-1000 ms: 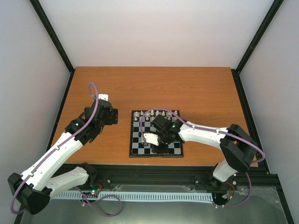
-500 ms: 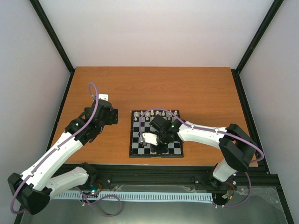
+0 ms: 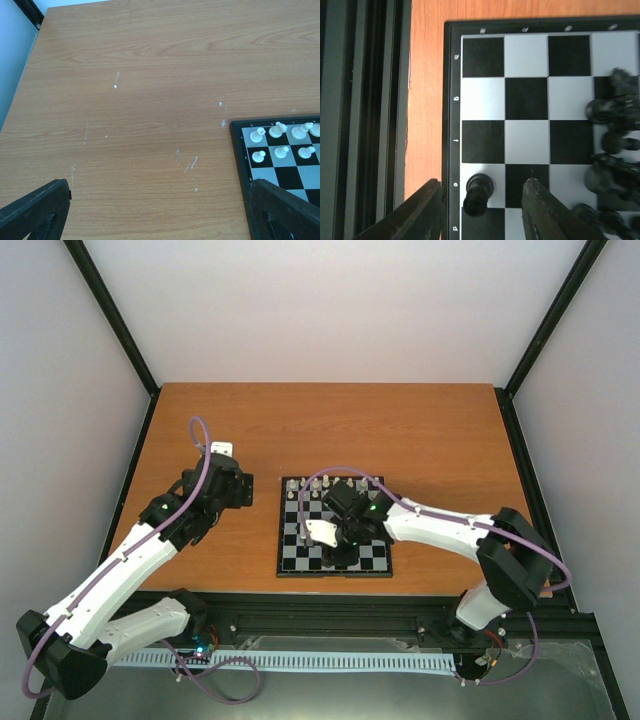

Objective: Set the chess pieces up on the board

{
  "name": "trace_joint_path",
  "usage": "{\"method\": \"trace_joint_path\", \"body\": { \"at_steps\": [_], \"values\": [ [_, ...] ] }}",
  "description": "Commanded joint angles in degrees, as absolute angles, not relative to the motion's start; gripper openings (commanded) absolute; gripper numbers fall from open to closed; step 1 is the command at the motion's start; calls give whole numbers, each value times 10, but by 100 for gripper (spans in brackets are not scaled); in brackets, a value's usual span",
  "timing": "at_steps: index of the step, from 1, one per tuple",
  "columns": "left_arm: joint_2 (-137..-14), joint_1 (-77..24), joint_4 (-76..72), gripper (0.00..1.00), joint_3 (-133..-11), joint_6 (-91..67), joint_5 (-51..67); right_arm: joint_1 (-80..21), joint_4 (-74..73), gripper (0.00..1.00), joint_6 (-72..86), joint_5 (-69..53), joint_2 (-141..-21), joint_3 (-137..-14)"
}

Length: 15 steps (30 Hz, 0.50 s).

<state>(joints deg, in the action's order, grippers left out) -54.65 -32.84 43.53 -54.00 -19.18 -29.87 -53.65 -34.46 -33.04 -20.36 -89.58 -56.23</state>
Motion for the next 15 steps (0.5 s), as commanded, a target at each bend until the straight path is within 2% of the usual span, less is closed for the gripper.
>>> {"method": "trace_joint_path", "body": {
  "at_steps": [1, 6, 12, 15],
  "values": [
    [-541, -325, 429, 100, -542, -177, -271, -498, -357, 46, -333, -243, -827, -583],
    [-535, -326, 420, 100, -545, -167, -214, -425, -350, 46, -320, -238, -766, -560],
    [-511, -328, 436, 100, -553, -142, 44, -329, -333, 44, -288, -218, -736, -549],
    [-487, -340, 442, 100, -526, -133, 48, -315, -323, 44, -280, -194, -736, -547]
  ]
}}
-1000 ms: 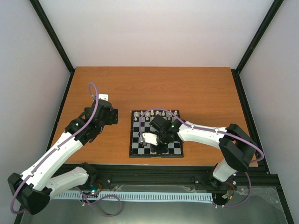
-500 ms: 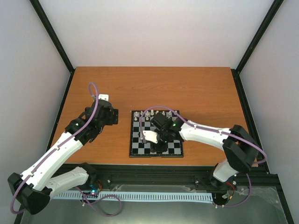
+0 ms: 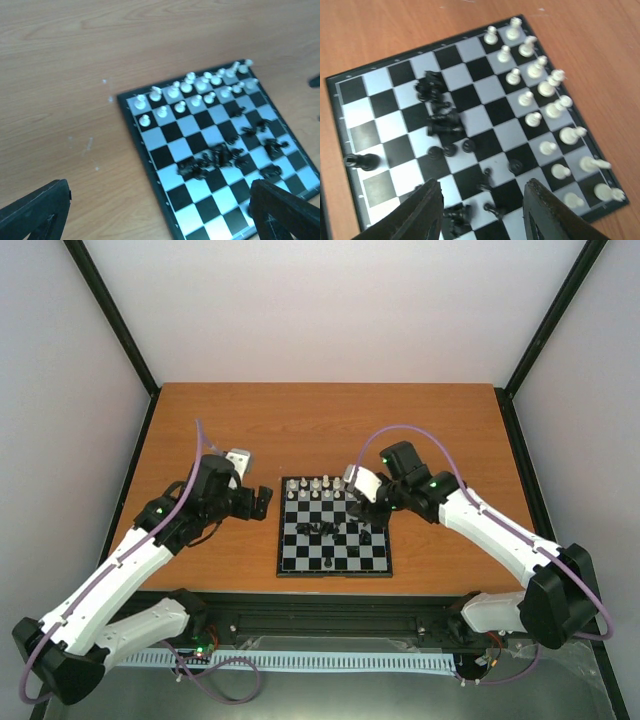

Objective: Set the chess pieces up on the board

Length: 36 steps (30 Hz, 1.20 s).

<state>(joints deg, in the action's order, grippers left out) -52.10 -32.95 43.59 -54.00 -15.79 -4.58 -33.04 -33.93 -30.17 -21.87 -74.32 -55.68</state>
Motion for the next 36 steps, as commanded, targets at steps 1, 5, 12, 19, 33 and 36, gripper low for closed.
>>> {"method": "trace_joint_path", "body": {
  "at_steps": [1, 5, 12, 19, 33, 36],
  "values": [
    [-476, -349, 430, 100, -504, -133, 35, -315, -320, 44, -281, -187, -738, -546],
    [-461, -363, 381, 100, -471, -137, 41, -315, -312, 43, -284, -164, -753, -543],
    [-508, -363, 386, 100, -475, -135, 2, -315, -317, 43, -292, -179, -781, -542],
    [-518, -385, 371, 100, -469, -127, 101, -317, -337, 42, -280, -197, -854, -588],
    [-522, -388, 386, 100, -474, -138, 25, -390, -360, 41, -270, -135, -953, -651],
    [-526, -388, 390, 100, -478, -143, 16, -394, -346, 40, -254, -78, -963, -655]
  ]
}}
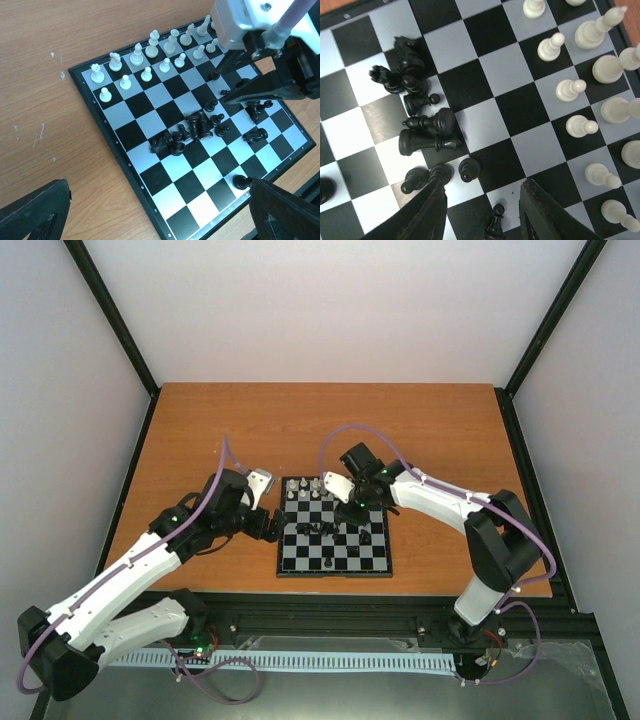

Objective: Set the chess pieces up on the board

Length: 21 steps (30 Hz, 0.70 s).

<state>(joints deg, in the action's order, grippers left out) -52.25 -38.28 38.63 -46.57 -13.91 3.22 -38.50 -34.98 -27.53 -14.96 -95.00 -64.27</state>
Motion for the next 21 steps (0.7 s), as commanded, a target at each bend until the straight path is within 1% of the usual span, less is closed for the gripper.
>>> {"method": "trace_joint_path", "body": {
  "at_steps": [1, 9, 13, 16, 21],
  "values": [
    [-527, -388, 392, 100, -479, -144, 12, -393, -342, 39, -250, -63, -961, -654],
    [-531, -388, 396, 100, -483, -145, 18, -367, -350, 34, -232, -32, -972, -670],
    [-545, -388, 403, 100, -494, -140, 31, -363, -350, 34, -232, -30, -982, -667],
    [-525, -388, 392, 100, -486, -132, 50, -362, -351, 34, -234, -28, -993, -666],
    [-507, -387, 387, 100, -482, -130, 43, -361, -354, 31, -236, -41, -1003, -664]
  ]
}}
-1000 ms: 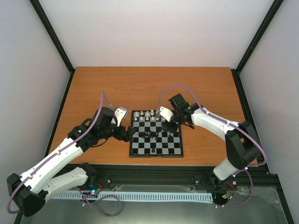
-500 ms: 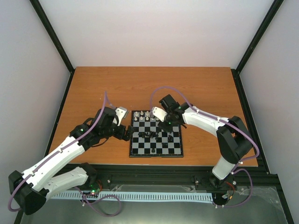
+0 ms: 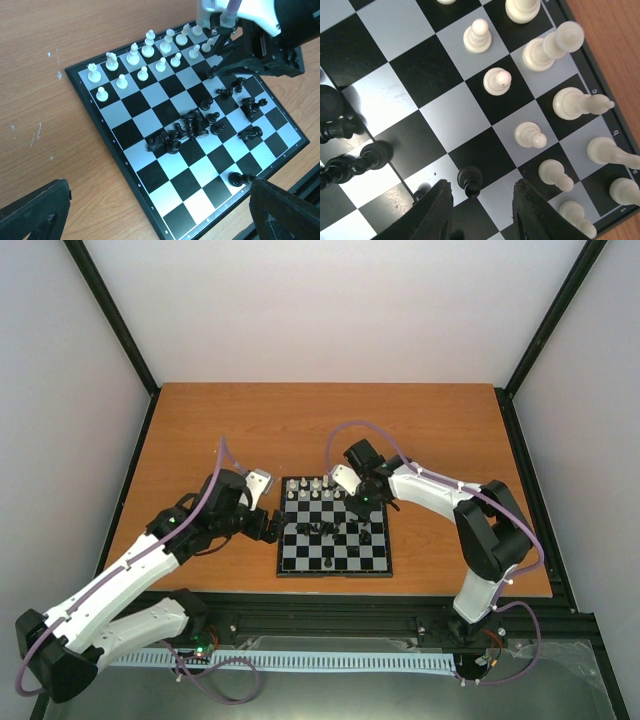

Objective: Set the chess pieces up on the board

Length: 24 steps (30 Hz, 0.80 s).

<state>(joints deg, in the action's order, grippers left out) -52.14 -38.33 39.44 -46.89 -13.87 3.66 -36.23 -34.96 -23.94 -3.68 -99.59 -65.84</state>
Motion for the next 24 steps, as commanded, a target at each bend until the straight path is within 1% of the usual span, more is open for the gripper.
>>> {"method": "trace_joint_path", "body": {
  "at_steps": [1, 18, 21, 24],
  "values": [
    [-509, -388, 387, 100, -483, -131, 42, -361, -354, 31, -237, -42, -1003, -664],
    [-523, -388, 388, 100, -483, -127, 46, -362, -357, 12, -244, -68, -1017, -664],
    [-523, -388, 387, 100, -482, -127, 44, -362, -357, 11, -245, -69, -1018, -662],
    [-523, -388, 387, 100, -482, -127, 46, -362, -358, 13, -244, -68, -1020, -663]
  ]
}}
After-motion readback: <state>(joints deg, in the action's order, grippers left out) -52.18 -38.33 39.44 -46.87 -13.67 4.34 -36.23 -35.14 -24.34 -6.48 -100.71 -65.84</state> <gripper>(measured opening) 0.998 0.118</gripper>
